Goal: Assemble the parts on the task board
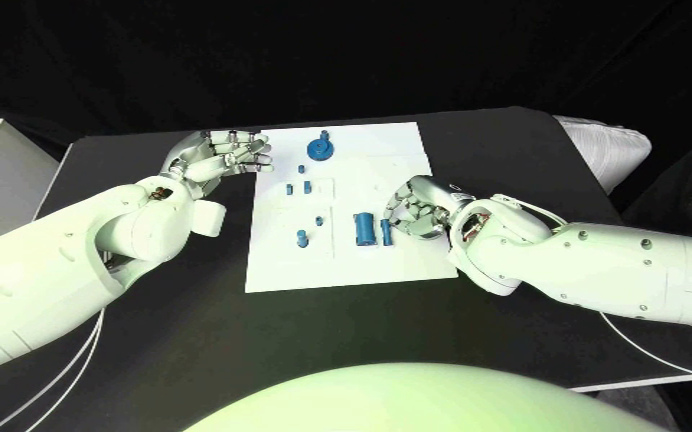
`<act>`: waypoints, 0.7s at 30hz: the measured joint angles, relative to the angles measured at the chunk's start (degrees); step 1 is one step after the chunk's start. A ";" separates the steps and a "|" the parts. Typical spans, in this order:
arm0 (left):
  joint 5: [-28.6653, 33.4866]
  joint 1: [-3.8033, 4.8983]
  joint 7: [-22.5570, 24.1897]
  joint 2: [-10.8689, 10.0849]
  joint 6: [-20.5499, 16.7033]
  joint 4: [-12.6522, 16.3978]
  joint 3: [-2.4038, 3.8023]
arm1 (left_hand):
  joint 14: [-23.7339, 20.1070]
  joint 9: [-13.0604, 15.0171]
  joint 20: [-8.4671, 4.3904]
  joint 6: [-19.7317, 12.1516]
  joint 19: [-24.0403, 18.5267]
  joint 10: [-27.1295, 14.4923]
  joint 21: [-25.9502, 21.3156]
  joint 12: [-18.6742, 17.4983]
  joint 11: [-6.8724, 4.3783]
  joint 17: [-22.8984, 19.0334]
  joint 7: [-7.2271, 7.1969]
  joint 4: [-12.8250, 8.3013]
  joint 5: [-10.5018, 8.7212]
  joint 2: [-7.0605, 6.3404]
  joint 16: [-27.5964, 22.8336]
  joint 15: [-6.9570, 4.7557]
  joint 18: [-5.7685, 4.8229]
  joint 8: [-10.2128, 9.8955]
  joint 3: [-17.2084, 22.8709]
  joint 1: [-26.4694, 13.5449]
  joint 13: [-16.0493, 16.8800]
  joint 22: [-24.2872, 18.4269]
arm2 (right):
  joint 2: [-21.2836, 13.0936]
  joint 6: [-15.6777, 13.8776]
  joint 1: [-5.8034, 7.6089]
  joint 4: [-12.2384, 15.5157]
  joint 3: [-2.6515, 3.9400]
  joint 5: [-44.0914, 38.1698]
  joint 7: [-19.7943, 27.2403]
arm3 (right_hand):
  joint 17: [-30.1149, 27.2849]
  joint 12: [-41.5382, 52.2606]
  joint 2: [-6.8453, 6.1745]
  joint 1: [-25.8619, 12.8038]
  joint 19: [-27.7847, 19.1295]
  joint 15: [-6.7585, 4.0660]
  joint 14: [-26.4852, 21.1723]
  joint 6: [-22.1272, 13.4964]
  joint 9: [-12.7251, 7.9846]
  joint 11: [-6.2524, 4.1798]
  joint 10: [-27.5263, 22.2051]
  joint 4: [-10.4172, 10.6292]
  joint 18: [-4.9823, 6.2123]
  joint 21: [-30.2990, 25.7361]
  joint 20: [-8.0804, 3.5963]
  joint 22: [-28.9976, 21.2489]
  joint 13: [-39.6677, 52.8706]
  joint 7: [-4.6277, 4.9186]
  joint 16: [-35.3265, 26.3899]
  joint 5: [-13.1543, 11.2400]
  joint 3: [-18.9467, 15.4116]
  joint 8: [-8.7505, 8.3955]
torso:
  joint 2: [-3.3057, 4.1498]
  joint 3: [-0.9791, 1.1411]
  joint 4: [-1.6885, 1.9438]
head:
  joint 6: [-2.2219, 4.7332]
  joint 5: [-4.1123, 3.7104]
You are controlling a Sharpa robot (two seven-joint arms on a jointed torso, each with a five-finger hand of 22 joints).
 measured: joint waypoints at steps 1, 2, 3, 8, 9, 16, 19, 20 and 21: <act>0.00 0.00 0.00 0.00 0.00 0.00 0.00 | 0.00 0.00 0.00 0.00 0.00 0.00 0.00 0.00 0.00 0.00 0.00 0.00 0.00 0.00 0.00 0.00 0.00 0.00 0.00 0.00 0.00 0.00 | 0.03 0.02 0.00 0.00 0.00 -0.02 -0.07 | 0.00 0.00 0.00 0.00 0.00 0.00 0.00 0.00 0.04 0.00 0.00 -0.06 0.00 0.01 0.00 0.00 0.00 0.00 0.00 0.00 0.06 0.02 | 0.00 0.01 -0.02 | 0.00 0.01; 0.00 0.00 0.00 0.00 0.00 0.00 0.00 | 0.00 -0.02 0.00 0.00 0.00 0.00 0.00 0.00 0.00 0.00 0.00 0.00 0.00 0.00 0.00 0.00 0.00 0.00 0.00 0.00 0.00 0.00 | 0.07 0.03 0.00 0.00 0.01 -0.04 -0.14 | 0.00 0.00 0.02 -0.25 0.00 0.00 0.00 0.06 0.05 0.00 0.00 -0.06 0.00 0.01 0.00 0.00 0.00 -0.06 0.00 0.00 0.06 0.24 | 0.00 0.01 -0.02 | 0.00 0.02; 0.00 0.00 0.00 -0.01 0.01 0.00 0.00 | 0.00 -0.03 0.00 0.00 0.00 0.00 0.00 0.00 0.00 -0.01 0.00 0.00 0.00 0.00 0.00 0.00 0.00 0.00 0.00 0.00 0.00 -0.01 | 0.10 0.04 0.00 0.00 0.02 -0.05 -0.20 | 0.00 0.00 -0.01 -0.44 0.00 -0.08 -0.08 0.17 0.05 -0.08 -0.08 -0.06 0.00 0.01 0.00 0.00 0.00 -0.17 0.00 0.00 0.06 0.27 | 0.00 0.01 -0.04 | 0.00 0.02; -0.01 0.00 -0.01 -0.01 0.02 0.00 0.00 | 0.00 -0.05 0.00 0.00 0.00 0.00 0.00 0.00 0.00 -0.01 0.00 0.00 0.00 0.00 0.00 0.00 0.00 0.00 0.00 0.00 0.00 -0.05 | 0.30 0.04 0.01 -0.22 0.04 -0.17 -0.59 | 0.00 0.00 0.28 -0.73 0.00 -0.45 0.01 0.28 0.29 -0.41 0.01 0.10 0.00 0.01 -0.44 -0.01 0.00 -0.29 0.00 0.00 0.22 0.46 | 0.00 0.01 -0.05 | 0.00 0.02; -0.01 0.00 -0.01 -0.01 0.02 0.00 0.00 | 0.00 -0.05 0.00 0.00 0.00 0.00 0.00 0.00 0.00 0.00 0.00 0.00 0.00 0.00 0.00 0.00 0.00 0.00 0.00 0.00 0.00 -0.05 | 0.34 0.03 0.01 -0.25 0.04 -0.22 -0.68 | 0.00 0.00 0.30 -0.75 0.00 -0.45 0.01 0.31 0.32 -0.41 0.01 0.10 0.00 0.01 -0.44 -0.01 0.00 -0.31 0.00 0.00 0.22 0.46 | 0.00 0.01 -0.05 | 0.00 0.02; -0.01 0.00 -0.03 -0.01 0.06 -0.01 0.00 | 0.00 -0.05 0.00 0.00 0.00 0.00 0.00 0.00 0.00 -0.01 0.00 0.00 0.00 0.00 0.00 0.00 0.00 0.00 0.00 0.00 0.00 -0.04 | 0.78 -0.38 0.00 -0.41 0.04 -1.06 -1.67 | 0.00 0.21 -0.30 -1.81 0.00 -0.44 0.01 0.58 0.43 -0.59 -0.16 0.10 0.00 0.16 -0.44 -0.01 0.00 -0.58 0.00 -0.32 0.21 0.90 | -0.01 0.04 -0.02 | 0.00 -0.03; -0.01 0.00 -0.04 0.00 0.08 -0.03 0.00 | 0.00 -0.04 0.00 0.00 0.00 0.00 0.00 0.00 0.00 -0.01 0.00 0.00 0.00 0.00 0.00 0.00 0.00 0.00 0.00 0.00 0.00 -0.04 | 0.95 -0.79 -0.02 -0.44 0.02 -1.53 -2.22 | 0.00 0.21 -0.92 -2.82 0.00 -0.44 0.01 0.63 0.41 -0.81 0.02 0.38 0.00 0.25 -0.44 -0.01 0.00 -0.64 0.00 -0.30 -0.06 1.11 | -0.01 0.04 -0.02 | 0.00 -0.04; -0.01 0.00 -0.05 0.00 0.09 -0.03 0.00 | 0.00 -0.04 0.00 0.00 0.00 0.00 0.00 0.00 0.00 -0.01 0.00 0.00 0.00 0.00 0.00 0.00 0.00 0.00 0.00 0.00 0.00 -0.04 | 0.97 -0.91 -0.03 -0.44 0.01 -1.66 -2.41 | 0.00 0.23 -1.01 -3.40 -0.01 -0.56 -0.11 0.64 0.38 -0.81 0.02 0.59 0.00 0.24 -0.47 -0.02 0.00 -0.64 0.00 -0.13 -0.29 1.11 | -0.01 0.04 -0.02 | 0.00 -0.04; -0.01 0.00 -0.05 0.01 0.10 -0.03 0.00 | 0.00 -0.04 0.00 0.00 0.00 0.00 0.00 0.00 0.00 -0.01 0.00 0.00 0.00 0.00 0.00 0.00 0.00 0.00 0.00 0.00 0.00 -0.04 | 0.98 -1.04 -0.04 -0.44 0.00 -1.81 -2.57 | 0.00 0.43 -1.30 -3.88 -0.01 -0.64 -0.19 0.64 0.35 -0.81 0.02 0.71 0.00 0.25 -0.69 -0.02 0.00 -0.64 0.00 0.42 -0.52 1.11 | -0.01 0.04 -0.02 | 0.00 -0.04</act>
